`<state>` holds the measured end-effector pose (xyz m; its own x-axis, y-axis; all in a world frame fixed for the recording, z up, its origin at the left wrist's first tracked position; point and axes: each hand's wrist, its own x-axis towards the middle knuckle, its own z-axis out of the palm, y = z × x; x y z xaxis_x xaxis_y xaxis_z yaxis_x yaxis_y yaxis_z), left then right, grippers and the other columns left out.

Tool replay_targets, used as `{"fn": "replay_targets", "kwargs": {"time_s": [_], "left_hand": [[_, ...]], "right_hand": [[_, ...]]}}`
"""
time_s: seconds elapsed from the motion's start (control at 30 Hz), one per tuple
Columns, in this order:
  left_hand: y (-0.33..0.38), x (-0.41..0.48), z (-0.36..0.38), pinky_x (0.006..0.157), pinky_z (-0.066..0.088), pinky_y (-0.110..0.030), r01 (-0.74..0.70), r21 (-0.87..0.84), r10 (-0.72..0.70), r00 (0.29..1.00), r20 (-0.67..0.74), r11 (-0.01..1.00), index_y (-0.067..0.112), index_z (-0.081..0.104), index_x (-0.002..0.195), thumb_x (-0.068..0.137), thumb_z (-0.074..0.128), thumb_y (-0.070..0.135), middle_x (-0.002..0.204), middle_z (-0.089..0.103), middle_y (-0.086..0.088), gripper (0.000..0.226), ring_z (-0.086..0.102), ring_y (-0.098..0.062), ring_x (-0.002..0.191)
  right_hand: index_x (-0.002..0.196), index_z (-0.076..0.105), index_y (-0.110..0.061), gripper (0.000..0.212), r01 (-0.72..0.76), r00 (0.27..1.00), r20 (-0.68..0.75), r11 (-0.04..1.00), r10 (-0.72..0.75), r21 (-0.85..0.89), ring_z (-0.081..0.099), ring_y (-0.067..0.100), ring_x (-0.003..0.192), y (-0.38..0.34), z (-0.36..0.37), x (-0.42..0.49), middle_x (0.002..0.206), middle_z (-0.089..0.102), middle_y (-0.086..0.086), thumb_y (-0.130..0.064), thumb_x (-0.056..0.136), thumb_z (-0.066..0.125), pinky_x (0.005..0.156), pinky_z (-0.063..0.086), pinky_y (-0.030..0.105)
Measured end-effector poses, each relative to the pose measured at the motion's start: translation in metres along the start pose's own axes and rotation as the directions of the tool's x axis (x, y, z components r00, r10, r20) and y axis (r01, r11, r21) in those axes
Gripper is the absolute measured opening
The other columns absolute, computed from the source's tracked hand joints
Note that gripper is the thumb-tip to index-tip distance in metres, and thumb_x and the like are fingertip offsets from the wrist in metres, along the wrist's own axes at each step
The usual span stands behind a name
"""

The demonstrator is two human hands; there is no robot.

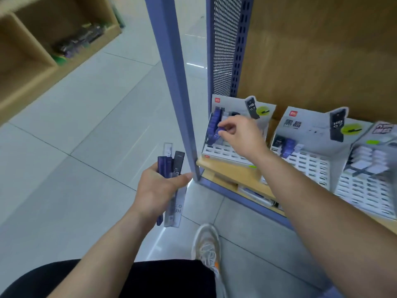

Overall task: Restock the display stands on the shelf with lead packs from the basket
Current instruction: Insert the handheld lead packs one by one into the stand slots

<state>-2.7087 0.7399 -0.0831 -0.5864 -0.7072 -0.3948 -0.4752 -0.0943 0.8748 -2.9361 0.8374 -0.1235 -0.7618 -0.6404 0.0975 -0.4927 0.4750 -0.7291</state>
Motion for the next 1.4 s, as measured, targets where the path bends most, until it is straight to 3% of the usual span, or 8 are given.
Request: {"fn": "replay_targets", "kwargs": {"time_s": [0.13,0.3,0.47,0.8,0.97,1.1,1.27,1.4], "left_hand": [[-0.001,0.007,-0.003,0.055,0.051,-0.021,0.010,-0.007,-0.010,1.000,0.002,1.000,0.022,0.064,0.087,0.079,0.086,0.024,0.068,0.065,0.007,0.023,0.063,-0.005,0.056],[0.008,0.007,0.005,0.054,0.052,-0.018,-0.009,-0.068,0.011,0.999,0.033,0.998,0.022,0.066,0.085,0.079,0.086,0.018,0.060,0.066,0.015,0.021,0.064,-0.003,0.057],[0.014,0.006,0.010,0.063,0.054,-0.027,-0.017,-0.076,0.019,0.999,0.033,0.997,0.026,0.067,0.088,0.079,0.086,0.024,0.070,0.069,0.009,0.021,0.067,-0.012,0.069],[0.019,0.008,0.018,0.064,0.049,-0.027,-0.024,-0.091,0.028,0.999,0.041,0.996,0.027,0.064,0.089,0.081,0.085,0.026,0.079,0.067,0.003,0.022,0.063,-0.015,0.074],[0.017,0.010,0.018,0.059,0.047,-0.021,-0.028,-0.101,0.033,0.999,0.042,0.995,0.027,0.064,0.089,0.080,0.085,0.026,0.078,0.068,0.006,0.022,0.064,-0.011,0.071],[0.013,0.013,0.017,0.055,0.047,-0.017,-0.019,-0.116,0.025,0.998,0.052,0.993,0.028,0.064,0.087,0.080,0.085,0.026,0.071,0.068,0.011,0.022,0.064,-0.005,0.064],[0.011,0.016,0.016,0.051,0.048,-0.014,-0.016,-0.146,0.026,0.998,0.065,0.989,0.026,0.065,0.087,0.081,0.085,0.025,0.063,0.068,0.016,0.021,0.065,0.001,0.058],[0.015,0.017,0.020,0.070,0.058,-0.033,0.006,-0.181,0.004,0.998,0.057,0.983,0.021,0.069,0.094,0.078,0.086,0.026,0.075,0.072,0.007,0.023,0.070,-0.016,0.075]], "right_hand": [[0.107,0.075,-0.013,0.019,0.024,1.000,-0.012,0.998,-0.024,-0.052,0.058,0.009,0.074,0.010,0.010,0.003,0.096,0.063,0.000,-0.010,0.089,0.072,0.070,0.042,0.012],[0.103,0.075,-0.014,0.016,0.029,1.000,-0.008,0.997,-0.030,-0.071,0.057,0.001,0.071,0.014,0.010,0.001,0.091,0.061,-0.005,-0.011,0.088,0.073,0.066,0.042,0.004],[0.106,0.075,-0.013,0.018,0.075,0.997,0.025,0.993,-0.073,-0.093,0.060,0.009,0.075,0.011,0.015,0.001,0.092,0.061,-0.004,-0.010,0.088,0.073,0.076,0.052,0.023],[0.111,0.075,-0.013,0.020,0.198,0.979,0.092,0.960,-0.183,-0.198,0.062,0.022,0.096,0.015,0.021,0.008,0.106,0.068,0.007,-0.016,0.094,0.065,0.092,0.051,0.034],[0.100,0.075,-0.017,0.010,0.152,0.988,0.040,0.977,-0.148,-0.150,0.063,0.017,0.084,0.009,0.027,0.017,0.095,0.069,0.000,-0.017,0.090,0.070,0.080,0.056,0.038],[0.092,0.073,-0.019,0.003,0.188,0.981,0.084,0.955,-0.173,-0.231,0.060,0.018,0.086,0.008,0.037,0.020,0.091,0.064,-0.003,-0.020,0.091,0.070,0.079,0.054,0.042],[0.104,0.076,-0.020,0.015,0.175,0.984,0.086,0.955,-0.159,-0.239,0.056,0.015,0.088,0.009,0.038,0.015,0.097,0.054,-0.004,-0.027,0.093,0.067,0.081,0.052,0.038],[0.106,0.074,-0.025,0.015,0.028,1.000,0.004,0.998,-0.029,0.064,0.057,0.003,0.078,-0.013,0.010,-0.020,0.094,0.061,-0.008,-0.028,0.093,0.067,0.073,0.045,0.013]]}}
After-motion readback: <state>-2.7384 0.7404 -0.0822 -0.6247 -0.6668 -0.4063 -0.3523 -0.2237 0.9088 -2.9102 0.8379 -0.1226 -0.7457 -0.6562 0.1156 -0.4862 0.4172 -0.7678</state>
